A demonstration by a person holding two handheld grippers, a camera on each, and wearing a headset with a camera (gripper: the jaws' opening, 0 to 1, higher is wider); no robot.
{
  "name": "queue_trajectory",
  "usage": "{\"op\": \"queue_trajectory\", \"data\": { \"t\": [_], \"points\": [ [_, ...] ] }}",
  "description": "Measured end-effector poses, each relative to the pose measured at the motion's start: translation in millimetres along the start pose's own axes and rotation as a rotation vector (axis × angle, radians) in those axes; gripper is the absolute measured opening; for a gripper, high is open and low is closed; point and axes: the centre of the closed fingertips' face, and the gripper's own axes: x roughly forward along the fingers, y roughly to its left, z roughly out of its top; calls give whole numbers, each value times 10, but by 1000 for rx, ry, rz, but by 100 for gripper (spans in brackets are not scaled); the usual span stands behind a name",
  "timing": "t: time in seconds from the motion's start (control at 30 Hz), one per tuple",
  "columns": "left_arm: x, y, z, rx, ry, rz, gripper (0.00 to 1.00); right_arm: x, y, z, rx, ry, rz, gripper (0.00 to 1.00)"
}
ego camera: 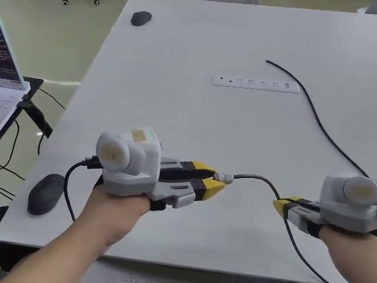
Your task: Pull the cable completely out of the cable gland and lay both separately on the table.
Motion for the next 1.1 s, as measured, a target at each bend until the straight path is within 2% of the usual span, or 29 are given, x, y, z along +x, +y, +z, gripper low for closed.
{"op": "queue_trajectory", "data": {
  "t": [0.07,0.2,0.3,0.47,0.6,0.7,0.8,0.93,1.03,1.07,1.1],
  "points": [
    [-14,15,-12,0,-2,-5,15,24,15,-36,50,4,-3,0],
    [-30,24,-27,3,2,-22,15,36,57,-71,58,5,-19,0],
    [-64,35,-3,-4,-2,-39,15,35,113,-95,32,5,-25,0],
    [-119,77,-3,-14,7,-68,15,14,140,-61,-38,-34,-53,1],
    [-166,98,-1,-7,10,-84,15,39,197,-94,-53,-22,-51,2],
    [-168,93,-31,-3,16,-91,15,50,196,-111,-148,-7,-70,2],
    [-175,87,-54,-8,14,-102,15,34,246,-128,-170,10,-60,3],
    [-167,62,-110,-10,21,-113,15,-75,360,-73,-224,7,-41,13],
    [-169,36,-140,-30,21,-124,15,-199,568,85,-383,-19,-17,18],
    [-176,31,-149,-47,16,-124,15,-238,698,158,-457,-33,1,19],
    [-180,30,-155,-57,13,-125,15,-255,779,193,-499,-37,14,20]
  ]
}}
